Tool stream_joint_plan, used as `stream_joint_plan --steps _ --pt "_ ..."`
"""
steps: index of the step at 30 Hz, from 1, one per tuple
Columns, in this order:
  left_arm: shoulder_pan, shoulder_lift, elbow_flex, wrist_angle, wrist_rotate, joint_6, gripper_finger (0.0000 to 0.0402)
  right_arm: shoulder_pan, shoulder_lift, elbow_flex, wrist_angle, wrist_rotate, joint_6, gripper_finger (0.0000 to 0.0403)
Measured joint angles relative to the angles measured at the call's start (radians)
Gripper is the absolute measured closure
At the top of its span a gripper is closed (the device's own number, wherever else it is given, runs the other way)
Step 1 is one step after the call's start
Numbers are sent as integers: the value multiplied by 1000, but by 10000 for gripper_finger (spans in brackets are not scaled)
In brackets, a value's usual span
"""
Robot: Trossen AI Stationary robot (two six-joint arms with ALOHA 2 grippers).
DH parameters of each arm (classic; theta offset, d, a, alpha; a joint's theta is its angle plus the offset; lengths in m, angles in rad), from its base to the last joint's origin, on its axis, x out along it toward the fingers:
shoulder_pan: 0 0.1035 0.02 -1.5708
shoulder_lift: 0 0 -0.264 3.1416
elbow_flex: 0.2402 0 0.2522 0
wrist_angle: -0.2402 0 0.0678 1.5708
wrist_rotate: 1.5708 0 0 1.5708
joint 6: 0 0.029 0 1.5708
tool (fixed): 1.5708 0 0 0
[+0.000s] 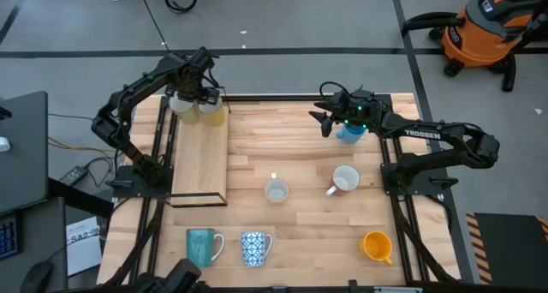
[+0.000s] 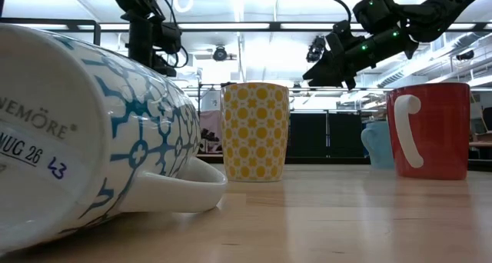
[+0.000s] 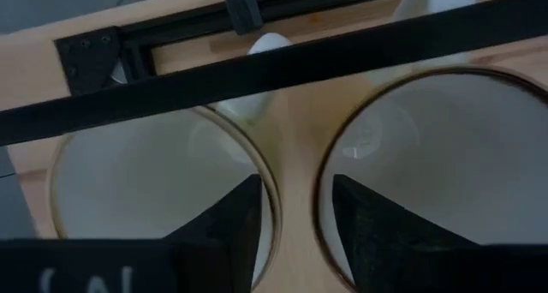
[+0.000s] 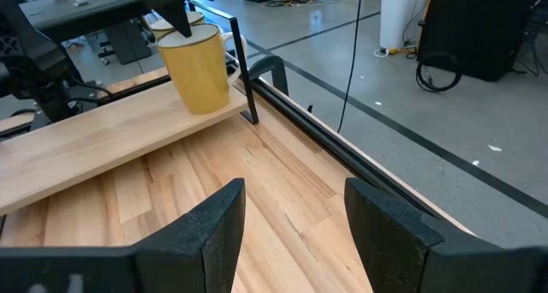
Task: Place coffee mugs
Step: Adjust the mugs on the shelf
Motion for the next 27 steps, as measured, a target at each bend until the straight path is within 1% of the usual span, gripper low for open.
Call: stream_joint_plan --steps 3,7,22,27 --pt "-1 0 0 0 6 -4 259 0 0 0 0 0 0 196" --pt "-2 0 0 1 9 -47 260 0 0 0 0 0 0 196" --pt "-1 0 0 -17 7 -49 260 0 0 0 0 0 0 196" --pt "-1 -1 0 -29 43 -62 260 0 0 0 0 0 0 196"
